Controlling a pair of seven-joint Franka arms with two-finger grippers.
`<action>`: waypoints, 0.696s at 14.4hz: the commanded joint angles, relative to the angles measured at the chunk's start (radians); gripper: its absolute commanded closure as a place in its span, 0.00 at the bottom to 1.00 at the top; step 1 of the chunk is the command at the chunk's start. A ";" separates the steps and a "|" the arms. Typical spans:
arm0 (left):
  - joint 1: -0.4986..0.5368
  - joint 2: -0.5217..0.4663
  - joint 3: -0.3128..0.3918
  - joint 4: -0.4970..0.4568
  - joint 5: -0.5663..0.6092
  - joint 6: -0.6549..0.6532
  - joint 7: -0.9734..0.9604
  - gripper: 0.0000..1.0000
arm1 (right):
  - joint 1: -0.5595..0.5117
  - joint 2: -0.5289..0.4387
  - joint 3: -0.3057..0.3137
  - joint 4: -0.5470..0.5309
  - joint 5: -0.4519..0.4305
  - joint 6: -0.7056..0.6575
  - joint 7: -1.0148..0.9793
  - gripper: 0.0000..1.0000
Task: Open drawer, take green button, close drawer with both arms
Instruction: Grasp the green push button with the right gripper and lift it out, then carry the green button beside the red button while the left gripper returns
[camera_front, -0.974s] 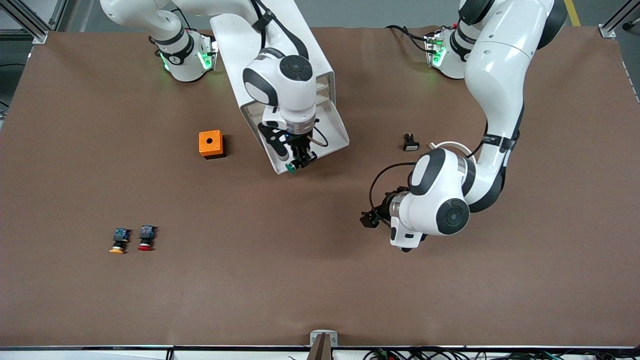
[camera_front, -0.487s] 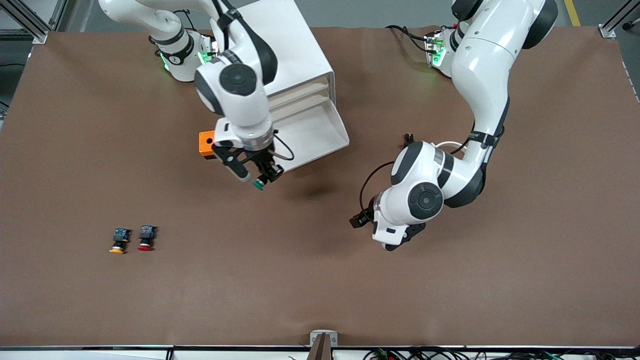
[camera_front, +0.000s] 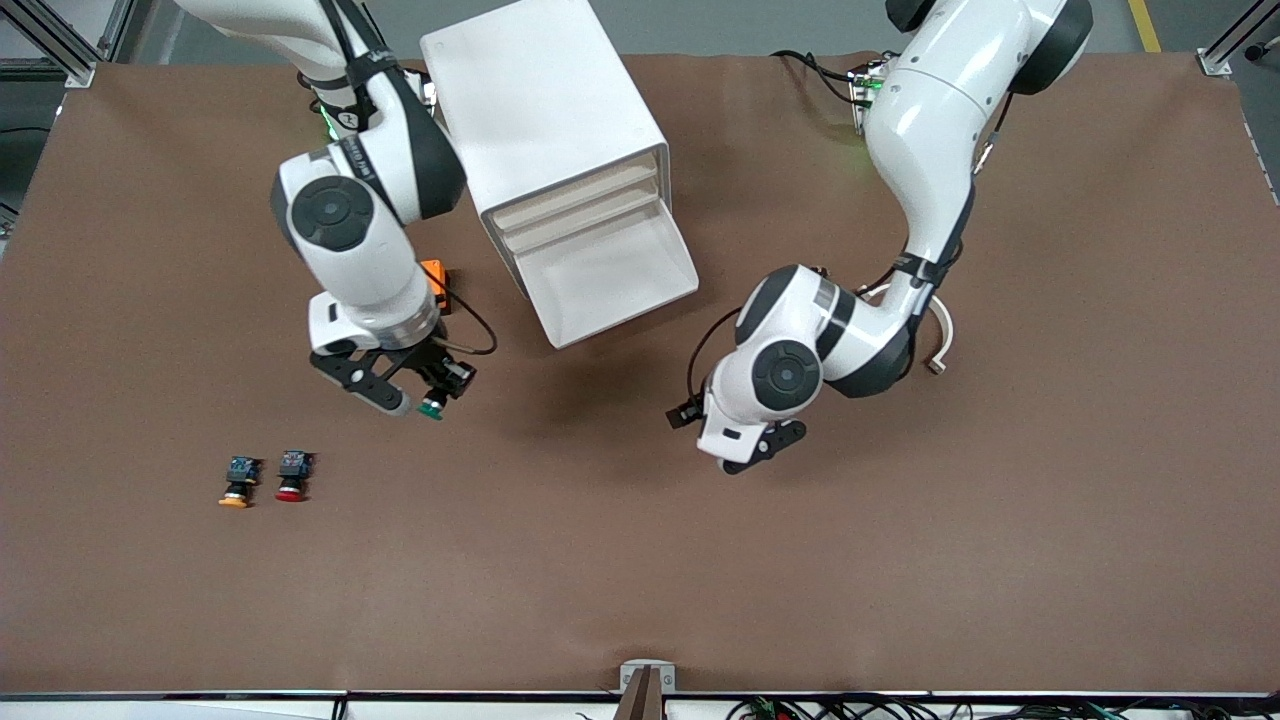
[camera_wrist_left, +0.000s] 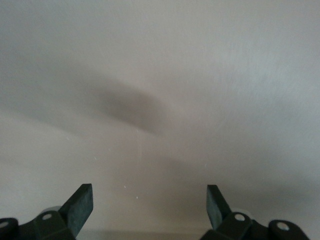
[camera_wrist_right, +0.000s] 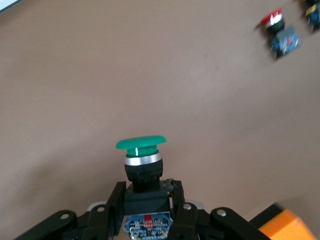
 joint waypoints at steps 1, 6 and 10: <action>-0.052 -0.056 0.003 -0.108 0.026 0.069 -0.035 0.00 | -0.067 -0.008 0.015 -0.002 0.008 -0.005 -0.163 1.00; -0.141 -0.133 0.002 -0.217 0.054 0.077 -0.104 0.00 | -0.169 0.027 0.013 -0.002 0.005 0.042 -0.417 1.00; -0.194 -0.145 -0.004 -0.235 0.049 0.077 -0.128 0.00 | -0.240 0.087 0.013 -0.004 -0.001 0.094 -0.540 1.00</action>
